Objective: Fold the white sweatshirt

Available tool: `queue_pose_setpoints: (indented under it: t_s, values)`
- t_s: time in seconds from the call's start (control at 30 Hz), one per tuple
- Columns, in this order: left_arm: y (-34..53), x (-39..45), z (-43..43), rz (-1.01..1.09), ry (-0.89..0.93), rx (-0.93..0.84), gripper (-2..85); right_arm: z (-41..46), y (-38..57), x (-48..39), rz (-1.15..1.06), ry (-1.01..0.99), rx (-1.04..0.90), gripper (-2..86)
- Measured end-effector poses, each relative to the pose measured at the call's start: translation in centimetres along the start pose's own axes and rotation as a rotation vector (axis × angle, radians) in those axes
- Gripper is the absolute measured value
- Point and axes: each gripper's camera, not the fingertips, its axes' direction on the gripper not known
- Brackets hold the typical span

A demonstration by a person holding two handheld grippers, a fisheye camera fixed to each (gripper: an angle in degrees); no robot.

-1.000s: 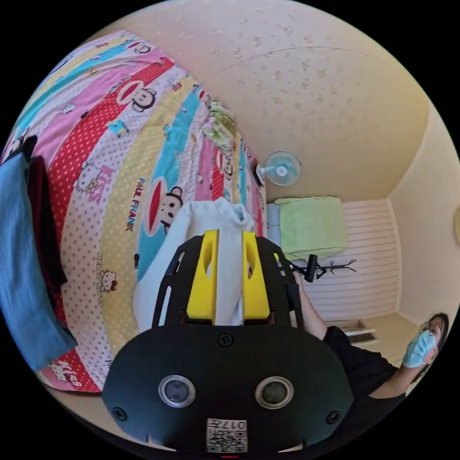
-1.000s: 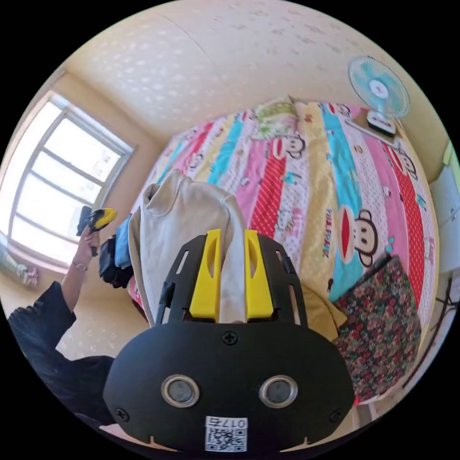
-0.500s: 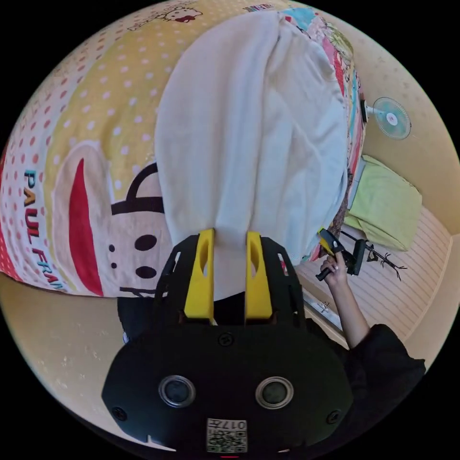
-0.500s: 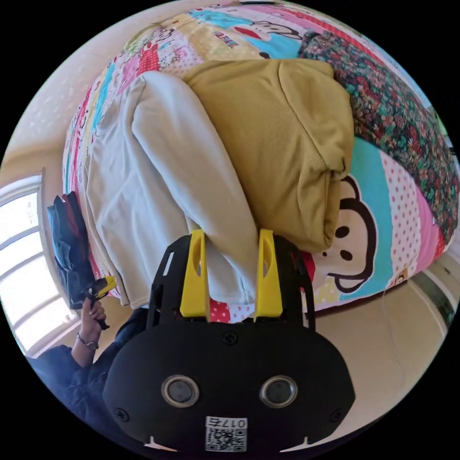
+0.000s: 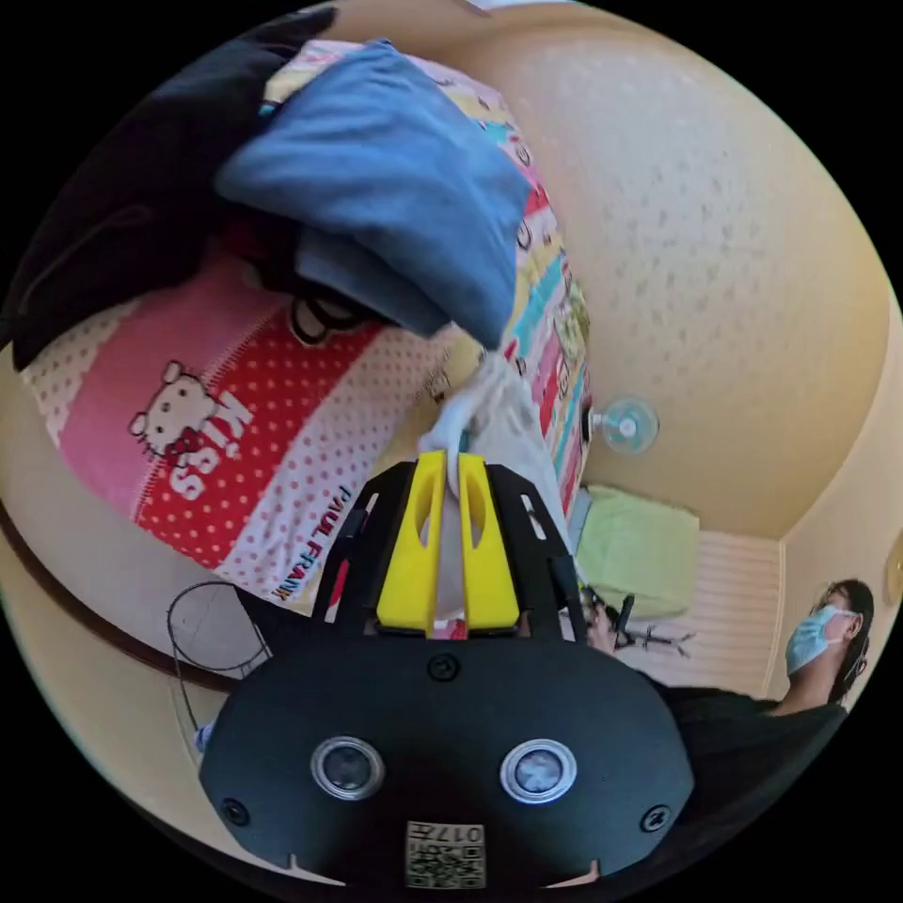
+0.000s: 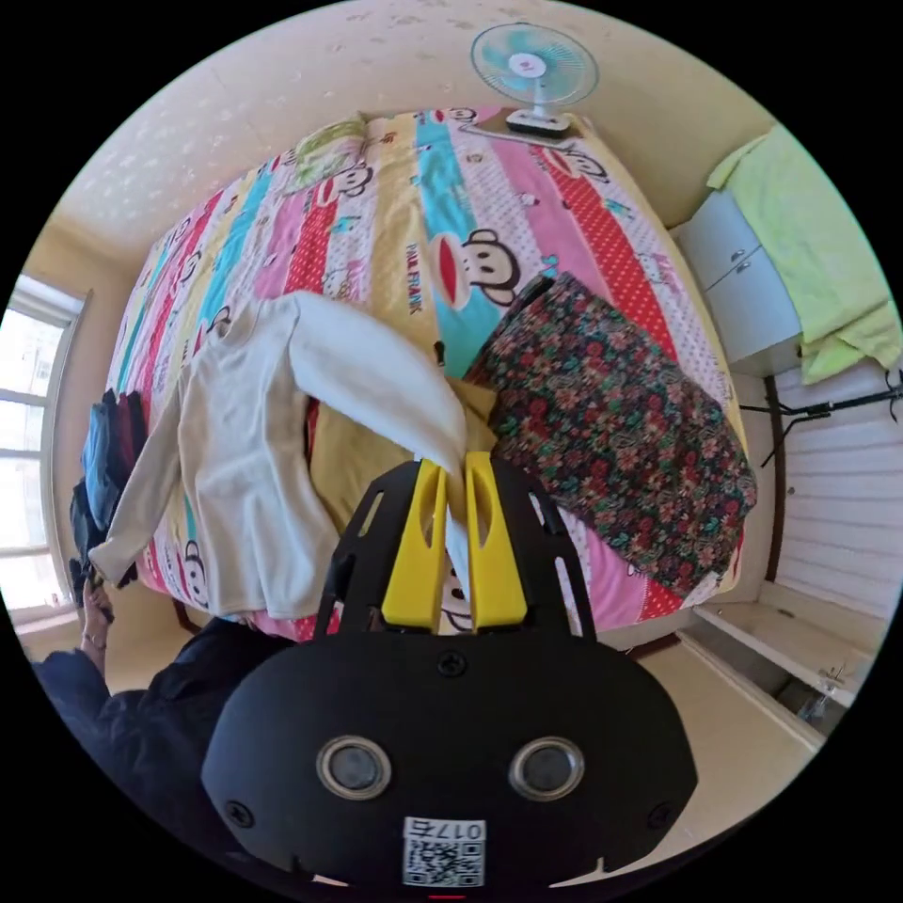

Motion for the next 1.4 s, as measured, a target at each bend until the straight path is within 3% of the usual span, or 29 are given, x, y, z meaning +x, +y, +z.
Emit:
queue_pose_setpoints:
  t_s: [0.07,0.13,0.27,0.4,0.5,0.6,0.67,0.9,0.97,1.03,1.1,1.2,1.27,1.4]
  values:
    - [1.2,-2.4,-6.0,-0.123,0.041,0.202,4.3,0.6,-0.3,2.1,0.097,0.023,-0.017,6.1]
    - [2.7,-3.0,-6.8,-0.151,0.027,0.187,6.4,2.4,1.1,2.7,0.13,-0.002,-0.063,7.6]
    - [7.1,-2.5,0.8,-0.087,-0.015,-0.192,9.9,6.5,5.5,0.3,0.032,-0.137,-0.18,9.7]
    - [10.8,-1.0,6.4,-0.007,-0.039,-0.398,12.2,10.9,10.7,-1.3,0.015,-0.378,-0.358,12.4]
    - [12.3,-0.9,8.6,0.026,-0.098,-0.531,13.4,12.8,12.8,-0.3,0.049,-0.357,-0.436,12.3]
    - [13.4,-1.2,8.8,0.118,-0.199,-0.685,8.9,15.2,14.4,1.3,0.069,-0.387,-0.635,7.8]
    - [13.5,-2.2,7.4,0.084,-0.126,-0.813,4.3,14.7,14.3,2.3,0.047,-0.448,-0.689,3.2]
    - [11.7,-1.0,-4.3,0.112,0.0,-0.791,3.1,6.9,11.4,8.2,-0.123,-0.421,-0.572,2.3]
    - [11.4,-0.8,-6.9,0.105,0.013,-0.753,3.1,7.0,11.2,9.5,-0.102,-0.382,-0.529,4.3]
    - [11.3,-0.6,-8.0,0.095,0.001,-0.75,3.0,8.8,10.5,10.8,-0.005,-0.466,-0.502,11.0]
    - [11.0,-0.3,-9.0,0.088,-0.015,-0.746,3.1,10.6,10.3,10.9,0.028,-0.524,-0.499,11.9]
    - [10.1,0.4,-10.4,0.078,-0.024,-0.767,3.2,12.2,9.8,10.7,0.089,-0.38,-0.53,8.0]
    - [9.0,1.5,-11.6,0.103,-0.03,-0.789,3.2,12.1,8.9,10.6,0.038,-0.304,-0.593,4.6]
    - [7.7,3.7,-13.4,0.166,-0.017,-0.813,2.9,7.9,7.9,10.6,-0.266,-0.239,-0.633,1.7]
